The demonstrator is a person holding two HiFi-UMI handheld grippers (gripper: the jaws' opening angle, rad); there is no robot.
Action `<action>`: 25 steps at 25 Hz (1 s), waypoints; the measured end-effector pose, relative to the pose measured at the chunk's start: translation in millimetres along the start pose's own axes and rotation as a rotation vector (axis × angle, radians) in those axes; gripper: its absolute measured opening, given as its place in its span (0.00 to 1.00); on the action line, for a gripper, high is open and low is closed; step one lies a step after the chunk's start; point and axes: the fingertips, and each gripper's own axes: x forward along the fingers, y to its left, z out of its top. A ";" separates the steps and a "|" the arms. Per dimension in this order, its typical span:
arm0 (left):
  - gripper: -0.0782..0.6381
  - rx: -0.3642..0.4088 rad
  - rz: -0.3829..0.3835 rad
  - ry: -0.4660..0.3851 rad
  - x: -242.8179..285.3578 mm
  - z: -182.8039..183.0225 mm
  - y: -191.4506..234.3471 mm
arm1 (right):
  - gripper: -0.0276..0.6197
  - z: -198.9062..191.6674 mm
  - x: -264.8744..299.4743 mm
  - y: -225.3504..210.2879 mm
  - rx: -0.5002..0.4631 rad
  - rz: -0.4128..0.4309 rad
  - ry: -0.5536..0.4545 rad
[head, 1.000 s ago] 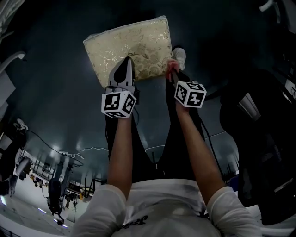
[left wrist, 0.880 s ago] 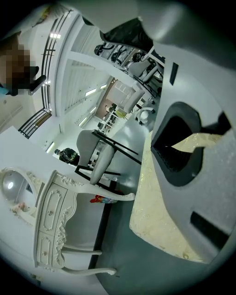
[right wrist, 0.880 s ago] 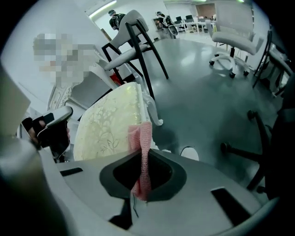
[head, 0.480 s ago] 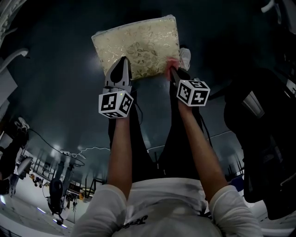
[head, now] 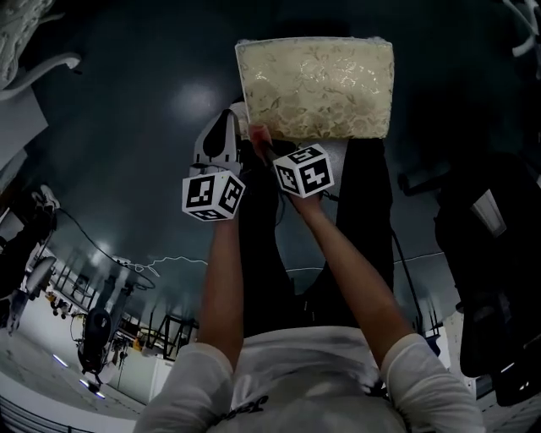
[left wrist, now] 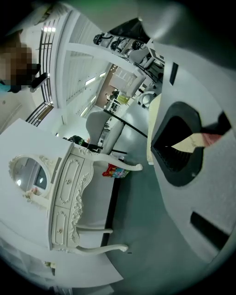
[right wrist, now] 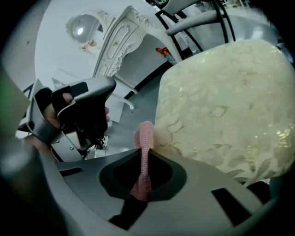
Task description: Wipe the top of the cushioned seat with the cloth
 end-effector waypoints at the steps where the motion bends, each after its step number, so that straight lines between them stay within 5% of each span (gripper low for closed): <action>1: 0.13 -0.003 0.005 -0.001 -2.2 0.3 5.8 | 0.08 -2.1 10.2 3.9 -0.008 -0.001 0.019; 10: 0.13 -0.025 0.011 0.002 -6.6 -4.7 11.8 | 0.08 -29.4 18.8 -16.6 -0.114 -0.105 0.161; 25: 0.13 -0.003 -0.152 0.035 66.6 -17.0 -119.1 | 0.08 -35.2 -105.6 -130.7 -0.018 -0.225 0.084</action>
